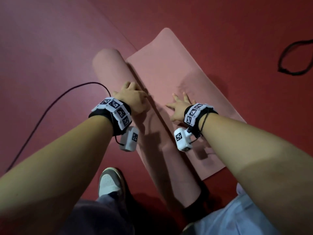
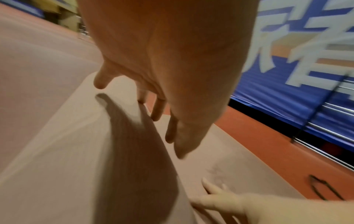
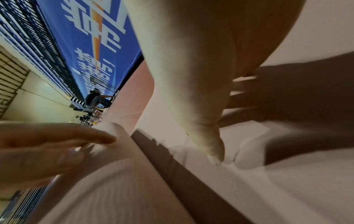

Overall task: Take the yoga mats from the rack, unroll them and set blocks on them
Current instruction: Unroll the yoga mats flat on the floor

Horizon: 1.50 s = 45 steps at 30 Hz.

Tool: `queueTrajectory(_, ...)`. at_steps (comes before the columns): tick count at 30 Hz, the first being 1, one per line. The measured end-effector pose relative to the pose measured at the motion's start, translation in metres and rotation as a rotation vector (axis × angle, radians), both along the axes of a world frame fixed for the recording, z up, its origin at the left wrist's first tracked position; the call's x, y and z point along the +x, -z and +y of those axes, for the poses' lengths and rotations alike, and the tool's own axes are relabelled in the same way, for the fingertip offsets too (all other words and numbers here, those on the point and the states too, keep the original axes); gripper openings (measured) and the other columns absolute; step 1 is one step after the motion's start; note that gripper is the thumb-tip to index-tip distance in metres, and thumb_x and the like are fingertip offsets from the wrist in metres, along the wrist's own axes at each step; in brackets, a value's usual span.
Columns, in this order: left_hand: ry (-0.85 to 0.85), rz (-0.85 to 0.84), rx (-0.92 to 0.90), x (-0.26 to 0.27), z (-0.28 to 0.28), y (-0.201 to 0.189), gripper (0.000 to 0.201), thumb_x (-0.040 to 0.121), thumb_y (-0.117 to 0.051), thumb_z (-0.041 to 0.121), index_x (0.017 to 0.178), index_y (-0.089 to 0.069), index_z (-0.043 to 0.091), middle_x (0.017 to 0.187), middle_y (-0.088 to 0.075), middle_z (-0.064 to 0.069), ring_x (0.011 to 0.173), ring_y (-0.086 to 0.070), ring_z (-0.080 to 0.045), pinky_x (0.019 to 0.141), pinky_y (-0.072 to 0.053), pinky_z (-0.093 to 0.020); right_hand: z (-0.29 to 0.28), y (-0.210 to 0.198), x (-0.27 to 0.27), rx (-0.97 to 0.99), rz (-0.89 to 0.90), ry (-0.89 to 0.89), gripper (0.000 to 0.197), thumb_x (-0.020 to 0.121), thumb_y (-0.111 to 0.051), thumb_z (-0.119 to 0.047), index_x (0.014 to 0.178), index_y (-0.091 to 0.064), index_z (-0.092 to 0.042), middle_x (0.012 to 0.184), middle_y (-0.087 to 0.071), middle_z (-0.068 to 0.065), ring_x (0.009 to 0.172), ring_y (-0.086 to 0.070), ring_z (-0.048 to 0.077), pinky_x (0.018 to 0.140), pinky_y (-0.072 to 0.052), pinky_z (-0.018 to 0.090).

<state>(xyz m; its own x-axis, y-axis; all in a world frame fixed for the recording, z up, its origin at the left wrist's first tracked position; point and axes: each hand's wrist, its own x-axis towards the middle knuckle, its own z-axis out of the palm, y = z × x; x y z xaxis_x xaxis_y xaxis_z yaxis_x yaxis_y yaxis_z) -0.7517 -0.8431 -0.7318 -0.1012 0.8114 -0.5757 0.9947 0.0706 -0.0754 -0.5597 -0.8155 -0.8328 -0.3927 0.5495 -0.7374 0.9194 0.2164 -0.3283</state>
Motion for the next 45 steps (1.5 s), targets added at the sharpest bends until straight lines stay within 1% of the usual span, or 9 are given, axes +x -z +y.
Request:
queueTrajectory(8,-0.177,0.165,-0.058,-0.026,-0.056,-0.016,0.09,0.053,-0.06,0.092,0.127,-0.046,0.043,0.119,-0.034,-0.001,0.111,-0.048,-0.033,0.086,-0.044,-0.051,-0.006,0.002,0.0,0.056,0.0,-0.022,0.093,0.068,-0.076,-0.054,0.148,-0.029,-0.047,0.163,0.014,-0.013,0.146,0.025,0.032,0.116,0.0,0.065)
queueTrajectory(17,-0.331,0.067,0.119,-0.074,-0.094,0.0,0.087,0.054,-0.069,0.084,0.115,-0.045,0.028,0.12,-0.039,-0.009,0.109,-0.049,-0.034,0.087,-0.042,-0.048,-0.031,0.004,-0.023,0.225,-0.159,0.035,0.094,0.066,-0.083,-0.051,0.143,-0.031,-0.035,0.163,0.011,-0.013,0.149,0.015,0.035,0.109,-0.01,0.073)
queueTrajectory(23,-0.101,-0.125,0.238,-0.106,-0.121,0.019,0.068,0.074,-0.076,0.047,0.135,-0.047,0.037,0.155,-0.025,-0.004,0.145,-0.019,-0.027,0.107,-0.032,-0.056,-0.056,-0.004,-0.068,0.302,-0.357,0.101,0.073,0.081,-0.063,-0.019,0.146,-0.028,-0.015,0.161,-0.01,0.012,0.144,-0.017,0.047,0.115,-0.025,0.057)
queueTrajectory(26,-0.057,-0.235,0.201,-0.125,-0.133,0.025,0.049,0.08,-0.061,0.042,0.129,-0.055,0.045,0.146,-0.038,0.007,0.141,-0.023,-0.025,0.098,-0.042,-0.058,-0.07,-0.008,-0.09,0.321,-0.457,-0.012,0.058,0.084,-0.064,-0.026,0.134,-0.041,-0.006,0.137,-0.038,0.019,0.125,-0.044,0.041,0.107,-0.038,0.051)
queueTrajectory(29,-0.093,-0.251,0.245,-0.142,-0.156,0.026,0.045,0.076,-0.062,0.044,0.12,-0.058,0.041,0.14,-0.041,0.007,0.135,-0.029,-0.021,0.09,-0.047,-0.053,-0.089,-0.012,-0.117,0.266,-0.38,-0.043,0.055,0.061,-0.076,-0.042,0.106,-0.06,-0.015,0.109,-0.063,0.016,0.095,-0.061,0.036,0.091,-0.054,0.046)
queueTrajectory(33,-0.199,-0.292,0.307,-0.168,-0.191,0.028,0.054,0.071,-0.067,0.057,0.115,-0.053,0.029,0.136,-0.04,0.0,0.125,-0.041,-0.026,0.095,-0.045,-0.054,-0.12,-0.024,-0.162,0.094,-0.199,-0.017,0.071,0.085,-0.07,-0.045,0.144,-0.044,-0.014,0.144,-0.052,0.008,0.127,-0.052,0.028,0.104,-0.04,0.032)
queueTrajectory(35,-0.303,-0.305,0.315,-0.186,-0.208,0.03,0.055,0.071,-0.068,0.065,0.106,-0.051,0.026,0.128,-0.042,-0.004,0.115,-0.05,-0.03,0.095,-0.045,-0.054,-0.139,-0.036,-0.189,-0.024,-0.088,0.016,0.061,0.096,-0.061,-0.032,0.15,-0.037,-0.015,0.147,-0.048,0.004,0.127,-0.051,0.019,0.09,-0.036,0.018)
queueTrajectory(39,-0.45,-0.341,0.3,-0.21,-0.237,0.03,0.06,0.074,-0.068,0.063,0.11,-0.041,0.024,0.12,-0.042,-0.011,0.102,-0.058,-0.038,0.091,-0.05,-0.051,-0.17,-0.039,-0.225,-0.21,0.184,0.345,0.018,0.104,-0.041,-0.008,0.112,-0.056,-0.015,0.084,-0.054,0.006,0.044,-0.051,0.005,0.038,-0.034,0.014)
queueTrajectory(45,-0.628,-0.573,0.281,-0.237,-0.271,0.036,0.094,0.078,-0.072,0.053,0.152,-0.02,0.029,0.131,-0.057,-0.016,0.112,-0.059,-0.035,0.087,-0.05,-0.035,-0.173,-0.029,-0.273,-0.225,0.204,0.496,0.022,0.095,-0.043,-0.004,0.078,-0.048,-0.015,0.07,-0.048,0.007,0.052,-0.042,0.019,0.049,-0.035,0.025)
